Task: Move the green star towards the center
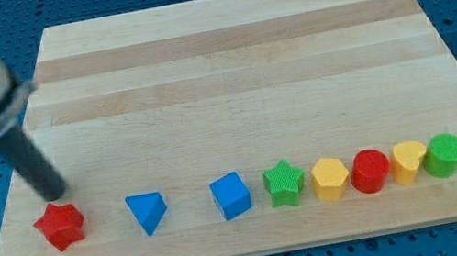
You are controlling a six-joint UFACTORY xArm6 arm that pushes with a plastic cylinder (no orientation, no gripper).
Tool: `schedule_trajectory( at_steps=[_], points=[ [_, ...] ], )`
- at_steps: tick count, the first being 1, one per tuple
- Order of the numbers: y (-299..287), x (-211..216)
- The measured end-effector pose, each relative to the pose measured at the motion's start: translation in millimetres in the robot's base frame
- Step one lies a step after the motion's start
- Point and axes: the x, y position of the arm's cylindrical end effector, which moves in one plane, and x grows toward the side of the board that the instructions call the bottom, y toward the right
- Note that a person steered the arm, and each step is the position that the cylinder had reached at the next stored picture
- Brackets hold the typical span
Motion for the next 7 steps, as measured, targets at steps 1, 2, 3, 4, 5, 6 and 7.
schedule_trajectory(
  at_steps=[1,2,3,4,5,6,7],
  points=[
    [-42.7,3.7],
    [-43.0,42.5],
    [-39.4,96.8],
    [-17.6,106.4],
    [45.9,107.2],
    [113.0,107.3],
    [178.9,107.5]
  ],
)
